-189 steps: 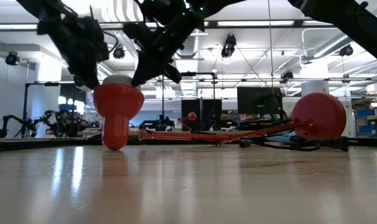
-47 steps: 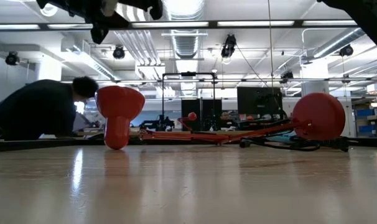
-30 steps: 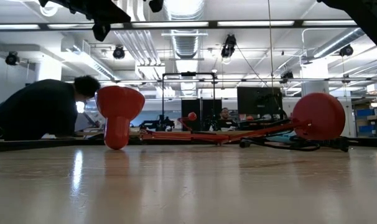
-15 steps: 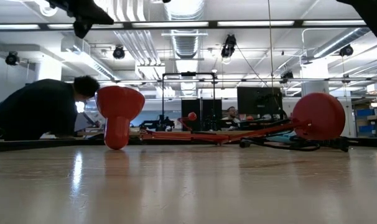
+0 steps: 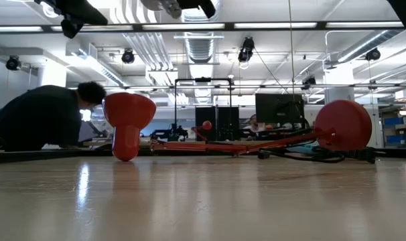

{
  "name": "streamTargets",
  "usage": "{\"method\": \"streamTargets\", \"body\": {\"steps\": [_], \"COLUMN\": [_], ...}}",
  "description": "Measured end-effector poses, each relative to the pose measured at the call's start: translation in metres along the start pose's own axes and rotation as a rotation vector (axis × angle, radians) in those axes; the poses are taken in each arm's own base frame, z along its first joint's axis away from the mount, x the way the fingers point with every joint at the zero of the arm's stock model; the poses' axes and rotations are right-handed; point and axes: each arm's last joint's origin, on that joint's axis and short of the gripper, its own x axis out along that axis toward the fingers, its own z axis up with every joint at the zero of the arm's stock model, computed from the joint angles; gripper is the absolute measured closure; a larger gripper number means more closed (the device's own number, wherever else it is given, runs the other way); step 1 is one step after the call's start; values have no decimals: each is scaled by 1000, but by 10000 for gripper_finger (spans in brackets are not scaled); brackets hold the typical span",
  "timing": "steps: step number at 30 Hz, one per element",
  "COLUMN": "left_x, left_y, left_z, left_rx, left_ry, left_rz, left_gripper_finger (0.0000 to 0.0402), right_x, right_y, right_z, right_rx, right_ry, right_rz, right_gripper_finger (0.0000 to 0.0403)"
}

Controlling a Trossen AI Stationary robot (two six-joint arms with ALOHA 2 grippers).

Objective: Screw lightbulb
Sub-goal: Remove the lightbulb from the orange desk lamp

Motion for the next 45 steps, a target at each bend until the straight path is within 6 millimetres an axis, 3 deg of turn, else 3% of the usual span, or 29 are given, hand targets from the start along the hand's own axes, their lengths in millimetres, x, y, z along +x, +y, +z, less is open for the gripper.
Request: {"method": "streamTargets", "body": {"steps": [4,11,19,25,30,36,40,45], "left_x": [-5,-7,-3,2,3,3,3,5], "left_y": [-1,0,1,2,2,2,2,3], "left_z": [-4,-6,-5,-5,-3,-3,-3,-2], "left_rx": [5,44,91,116,120,117,135,161], "left_ry": [13,24,42,57,44,38,39,45], "left_rz": [17,40,38,37,36,36,35,35], "left_gripper_finger": [401,401,401,401,401,401,401,401], "right_x": [-6,0,5,17,34,33,29,26], "right_y": [11,24,37,38,27,7,0,-7], "right_z": [-12,-41,-106,-167,-210,-252,-268,-280], "right_rx": [10,74,104,118,335,747,918,970], "right_ry": [91,197,488,619,565,441,327,254], "right_rz": [-15,-79,-174,-236,-314,-616,-743,-826], "right_gripper_finger": [209,209,208,208,208,208,208,208]}}
